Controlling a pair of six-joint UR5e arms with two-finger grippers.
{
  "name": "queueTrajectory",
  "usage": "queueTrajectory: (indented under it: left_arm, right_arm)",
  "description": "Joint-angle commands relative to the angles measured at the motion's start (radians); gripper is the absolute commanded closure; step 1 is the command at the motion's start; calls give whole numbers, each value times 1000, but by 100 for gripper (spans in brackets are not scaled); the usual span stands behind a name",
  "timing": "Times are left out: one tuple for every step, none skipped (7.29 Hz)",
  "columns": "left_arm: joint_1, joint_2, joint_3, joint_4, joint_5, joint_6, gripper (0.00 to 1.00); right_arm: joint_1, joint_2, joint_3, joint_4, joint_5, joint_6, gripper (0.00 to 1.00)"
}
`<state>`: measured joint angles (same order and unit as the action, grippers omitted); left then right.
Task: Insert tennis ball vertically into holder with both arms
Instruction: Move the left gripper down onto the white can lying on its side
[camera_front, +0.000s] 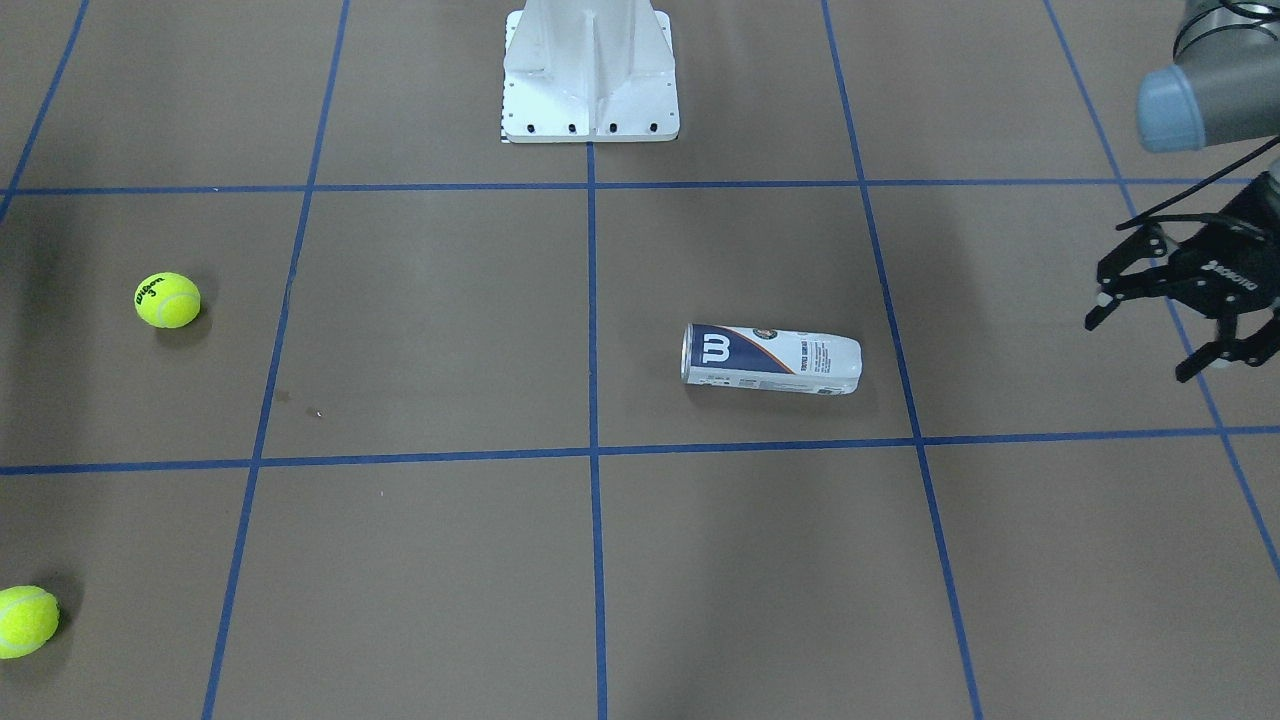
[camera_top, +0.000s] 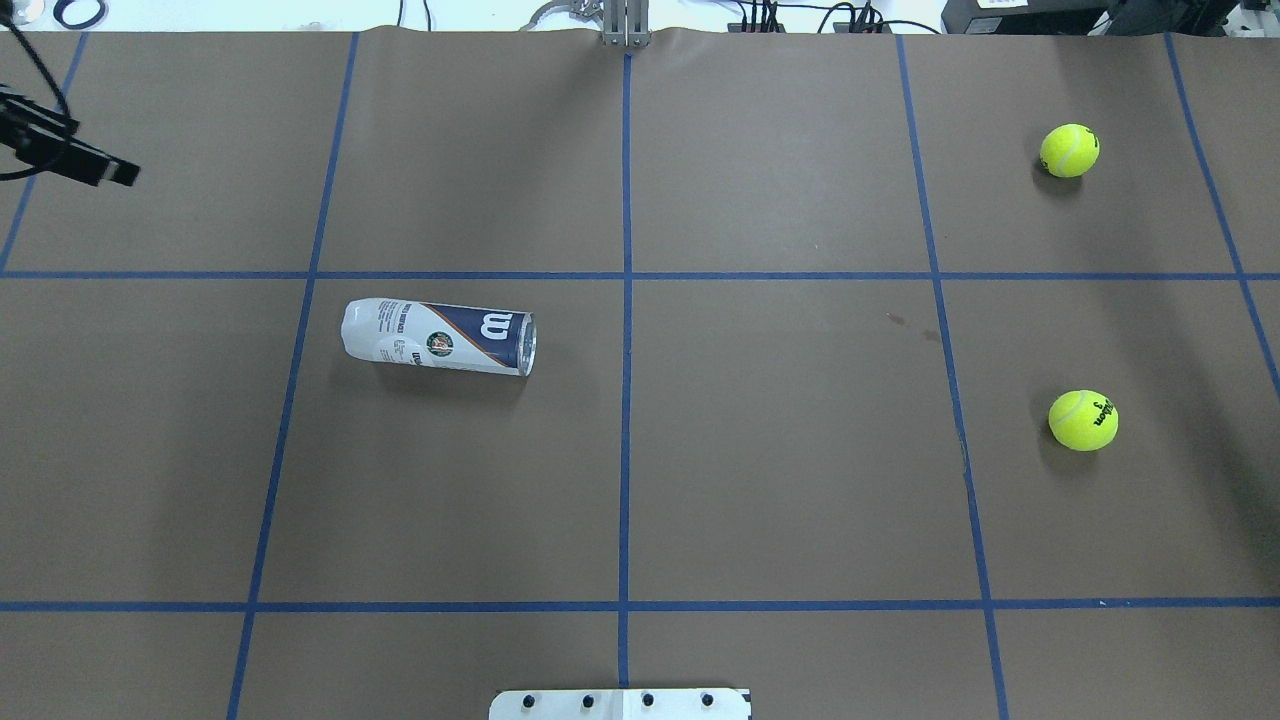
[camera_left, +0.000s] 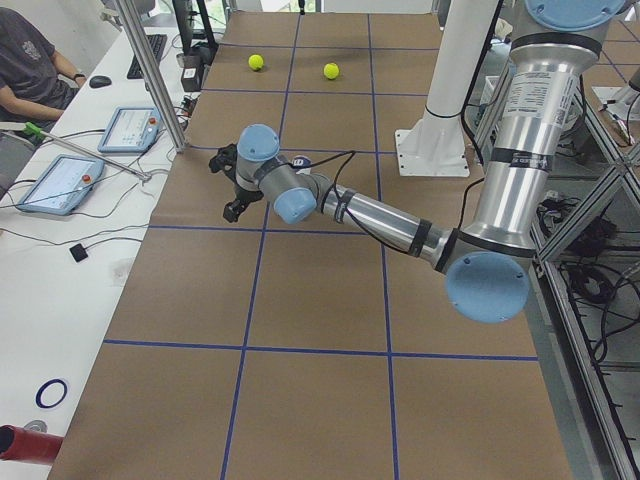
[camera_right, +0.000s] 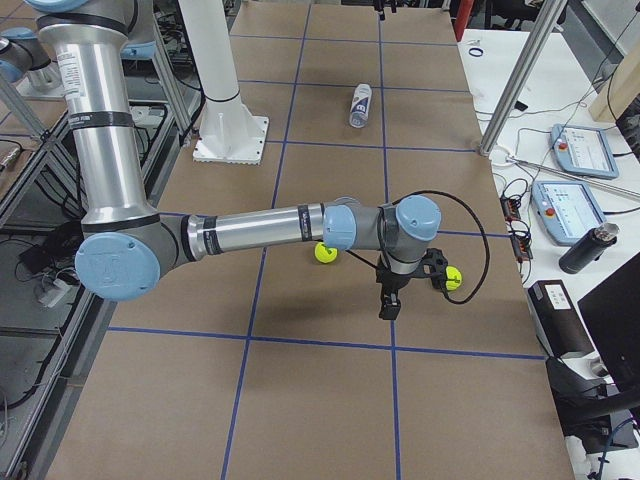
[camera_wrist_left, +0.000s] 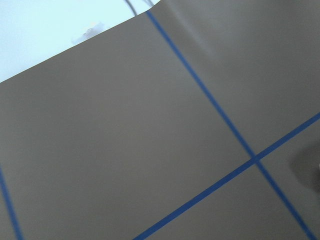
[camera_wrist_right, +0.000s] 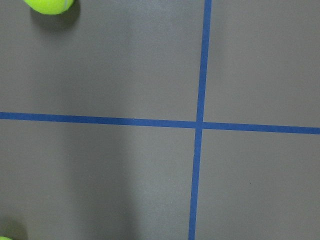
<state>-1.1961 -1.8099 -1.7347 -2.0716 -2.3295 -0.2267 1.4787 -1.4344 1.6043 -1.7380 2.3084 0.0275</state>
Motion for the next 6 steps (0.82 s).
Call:
queueTrajectory:
  left_arm:
    - [123, -130, 1, -4, 4, 0, 0]
    - [230, -178, 4, -4, 5, 4, 1]
    - [304, -242, 23, -2, 19, 30, 1]
    - [349, -285, 36, -1, 57, 100, 1]
    - [393, -292, 43, -1, 111, 174, 1]
    - [429, -311, 50, 7, 177, 246, 1]
  right_arm:
    - [0, 0, 2, 0, 0, -1, 1]
    - [0, -1, 5, 0, 5, -3, 1]
    - [0, -1, 5, 0, 15, -1, 1]
    - [0, -1, 2, 0, 25, -3, 1]
    - [0, -3, 3, 0, 28, -3, 1]
    - [0, -4, 6, 2, 34, -3, 1]
